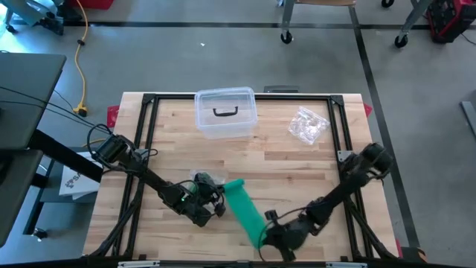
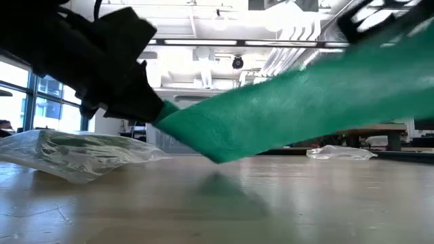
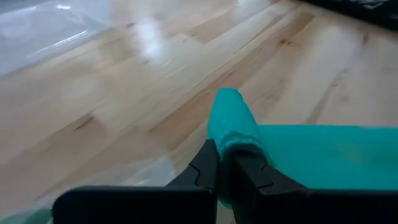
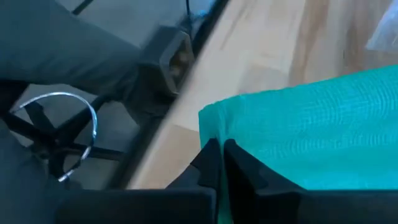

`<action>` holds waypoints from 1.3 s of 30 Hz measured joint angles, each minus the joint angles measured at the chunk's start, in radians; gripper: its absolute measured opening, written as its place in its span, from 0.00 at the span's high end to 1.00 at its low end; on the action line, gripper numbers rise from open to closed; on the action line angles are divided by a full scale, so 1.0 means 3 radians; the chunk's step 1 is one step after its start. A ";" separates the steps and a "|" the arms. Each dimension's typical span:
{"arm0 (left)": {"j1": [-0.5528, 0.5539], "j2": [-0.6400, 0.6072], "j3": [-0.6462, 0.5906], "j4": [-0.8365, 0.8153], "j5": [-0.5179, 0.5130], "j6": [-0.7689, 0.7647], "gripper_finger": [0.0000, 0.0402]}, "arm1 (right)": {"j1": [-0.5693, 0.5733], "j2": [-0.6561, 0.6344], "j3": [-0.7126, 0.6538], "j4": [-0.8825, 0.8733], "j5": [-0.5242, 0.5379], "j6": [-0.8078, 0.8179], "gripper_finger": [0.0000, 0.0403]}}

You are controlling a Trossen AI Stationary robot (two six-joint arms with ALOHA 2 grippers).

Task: Roll bandage
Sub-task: Roll the dark green bandage

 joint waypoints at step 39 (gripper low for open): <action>-0.0063 -0.0004 0.0037 -0.0717 0.0230 -0.0227 0.97 | 0.1698 -0.0363 0.1865 -0.1637 0.3811 -0.1131 1.00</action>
